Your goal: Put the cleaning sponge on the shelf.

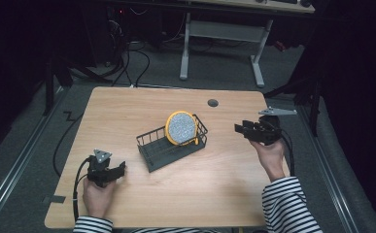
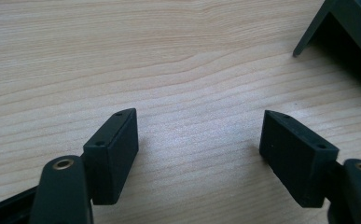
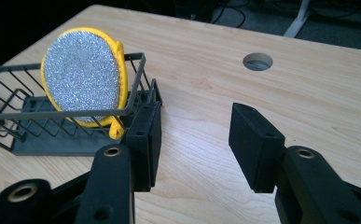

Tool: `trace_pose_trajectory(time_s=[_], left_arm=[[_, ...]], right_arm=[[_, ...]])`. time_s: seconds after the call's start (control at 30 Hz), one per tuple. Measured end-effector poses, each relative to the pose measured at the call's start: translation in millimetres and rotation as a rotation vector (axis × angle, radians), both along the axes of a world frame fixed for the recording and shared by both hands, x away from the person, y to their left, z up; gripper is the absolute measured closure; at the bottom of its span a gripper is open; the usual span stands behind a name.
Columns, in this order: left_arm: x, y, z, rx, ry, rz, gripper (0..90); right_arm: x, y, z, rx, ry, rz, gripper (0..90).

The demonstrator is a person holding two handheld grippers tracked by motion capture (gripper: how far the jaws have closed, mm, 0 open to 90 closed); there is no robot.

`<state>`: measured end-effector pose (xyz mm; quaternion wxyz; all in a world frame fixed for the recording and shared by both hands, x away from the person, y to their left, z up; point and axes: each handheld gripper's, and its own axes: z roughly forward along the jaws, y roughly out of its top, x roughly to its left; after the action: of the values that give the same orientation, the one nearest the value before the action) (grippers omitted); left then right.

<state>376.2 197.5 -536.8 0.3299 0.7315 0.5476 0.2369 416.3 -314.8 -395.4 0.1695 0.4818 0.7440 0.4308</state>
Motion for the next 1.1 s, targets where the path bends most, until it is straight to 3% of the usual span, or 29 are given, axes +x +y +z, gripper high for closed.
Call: trace_pose_trajectory(time_s=[0.37, 0.5, 0.67, 0.8, 0.87, 0.97, 1.1], left_arm=[[0.0, 0.0, 0.0, 0.0, 0.0, -0.001, 28.6], [-0.1, -0.1, 0.1, 0.001, 0.001, -0.002, 28.6], [-0.1, -0.2, 0.1, 0.001, 0.001, -0.002, 28.6], [-0.1, -0.2, 0.1, 0.001, 0.001, -0.001, 28.6], [-0.2, -0.3, 0.1, 0.002, 0.001, -0.002, 28.7], [-0.7, -0.5, 0.0, 0.0, 0.001, -0.001, 28.4], [-1.2, -0.8, 0.0, -0.002, 0.003, -0.005, 27.8]], right_arm=[[-27.3, -15.6, -3.4, -0.008, -0.036, -0.017, 54.4], [-41.1, -19.0, -29.7, -0.028, -0.023, -0.041, 53.4], [-55.7, -23.3, -91.2, -0.082, 0.037, -0.099, 49.6], [-62.3, -27.3, -126.3, -0.13, 0.07, -0.155, 46.2], [-65.8, -26.9, -134.3, -0.161, 0.061, -0.173, 43.4], [-67.1, -21.4, -134.6, -0.225, 0.048, -0.17, 41.0], [-66.8, -21.6, -134.6, -0.221, 0.052, -0.177, 39.4]])
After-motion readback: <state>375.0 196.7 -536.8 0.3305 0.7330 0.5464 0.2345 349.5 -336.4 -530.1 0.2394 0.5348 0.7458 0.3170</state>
